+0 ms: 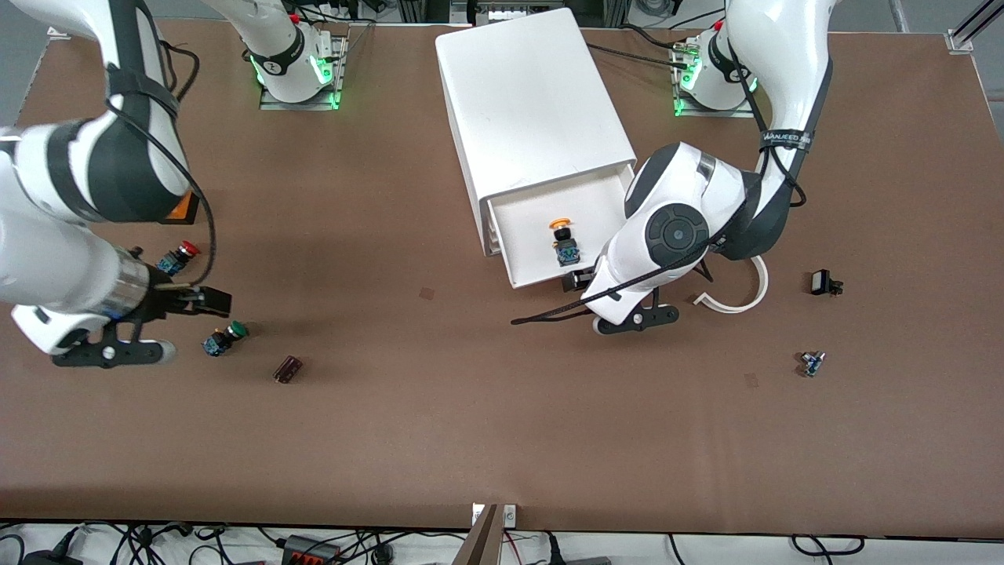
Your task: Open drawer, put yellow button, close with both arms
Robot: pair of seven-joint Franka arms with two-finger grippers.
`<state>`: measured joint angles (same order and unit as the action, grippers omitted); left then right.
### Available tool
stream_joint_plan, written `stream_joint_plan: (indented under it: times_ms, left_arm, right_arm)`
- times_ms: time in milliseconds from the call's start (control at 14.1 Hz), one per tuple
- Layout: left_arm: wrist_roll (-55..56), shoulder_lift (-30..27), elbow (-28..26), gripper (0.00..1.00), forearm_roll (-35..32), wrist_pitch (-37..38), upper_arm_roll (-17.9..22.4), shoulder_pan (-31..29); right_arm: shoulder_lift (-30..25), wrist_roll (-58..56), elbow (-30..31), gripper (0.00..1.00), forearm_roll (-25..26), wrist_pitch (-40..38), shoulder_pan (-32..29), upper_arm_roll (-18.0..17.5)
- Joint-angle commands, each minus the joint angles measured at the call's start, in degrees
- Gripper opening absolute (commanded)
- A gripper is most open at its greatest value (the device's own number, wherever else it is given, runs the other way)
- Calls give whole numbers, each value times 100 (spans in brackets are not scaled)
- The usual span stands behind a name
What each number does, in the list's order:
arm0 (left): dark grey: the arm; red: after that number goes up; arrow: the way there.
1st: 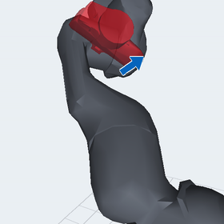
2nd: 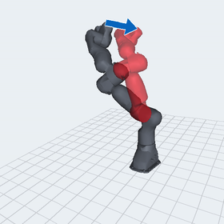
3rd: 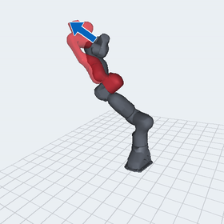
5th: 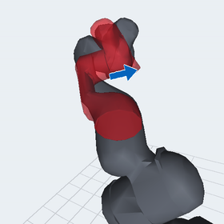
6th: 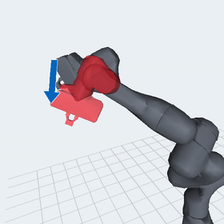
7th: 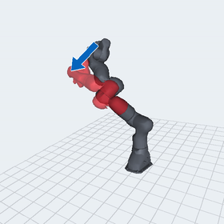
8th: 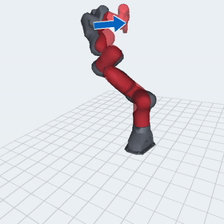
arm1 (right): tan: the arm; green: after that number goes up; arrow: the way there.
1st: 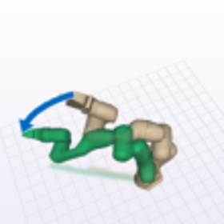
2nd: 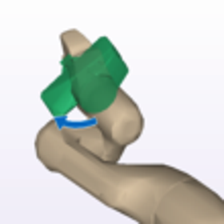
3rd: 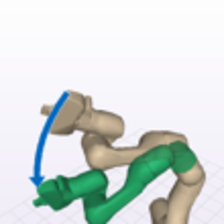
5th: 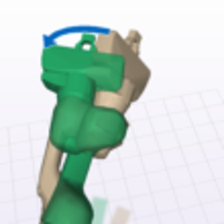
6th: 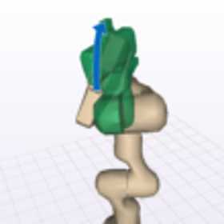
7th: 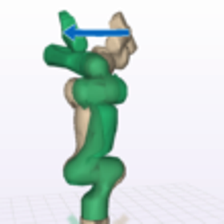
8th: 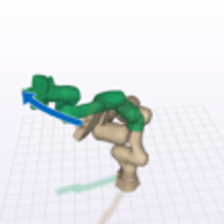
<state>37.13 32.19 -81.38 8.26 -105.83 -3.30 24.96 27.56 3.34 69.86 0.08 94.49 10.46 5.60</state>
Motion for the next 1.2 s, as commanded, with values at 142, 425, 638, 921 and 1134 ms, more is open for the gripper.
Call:
stream_joint_plan:
  times_ms: [142,425,638,921,1134]
  left_arm:
    - [66,-976,-1588,100,263,-770,-294,-106]
    - [58,-1434,-2337,100,325,-931,-540,-106]
    - [58,-1540,-2532,100,343,-922,-707,-115]
    - [58,-1794,-2873,100,622,-913,-856,-115]
    - [58,-2119,-3252,100,756,-913,-909,-106]
  right_arm:
    - [-627,-282,248,100,-87,-18,-552,29]
    - [-1111,-282,344,100,-87,-229,-1009,-129]
    - [-1331,-290,572,100,-87,-238,-1301,-385]
    - [-1498,-405,801,100,10,-475,-1301,-358]
    - [-1936,-448,1475,100,132,-318,-1292,-367]
